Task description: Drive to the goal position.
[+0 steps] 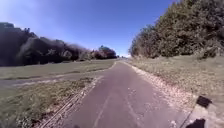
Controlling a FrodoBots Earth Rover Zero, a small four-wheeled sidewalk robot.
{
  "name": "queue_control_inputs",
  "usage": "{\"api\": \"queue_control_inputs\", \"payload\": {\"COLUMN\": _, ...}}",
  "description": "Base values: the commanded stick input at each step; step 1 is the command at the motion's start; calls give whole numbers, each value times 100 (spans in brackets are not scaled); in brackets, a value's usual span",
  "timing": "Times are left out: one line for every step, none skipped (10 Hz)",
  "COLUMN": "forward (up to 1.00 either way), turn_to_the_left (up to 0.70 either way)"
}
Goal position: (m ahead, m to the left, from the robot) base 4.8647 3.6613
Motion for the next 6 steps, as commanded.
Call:
{"api": "queue_control_inputs", "payload": {"forward": 70, "turn_to_the_left": 0}}
{"api": "queue_control_inputs", "payload": {"forward": 70, "turn_to_the_left": 0}}
{"api": "queue_control_inputs", "payload": {"forward": 70, "turn_to_the_left": -11}}
{"api": "queue_control_inputs", "payload": {"forward": 70, "turn_to_the_left": -27}}
{"api": "queue_control_inputs", "payload": {"forward": 70, "turn_to_the_left": -32}}
{"api": "queue_control_inputs", "payload": {"forward": 70, "turn_to_the_left": -34}}
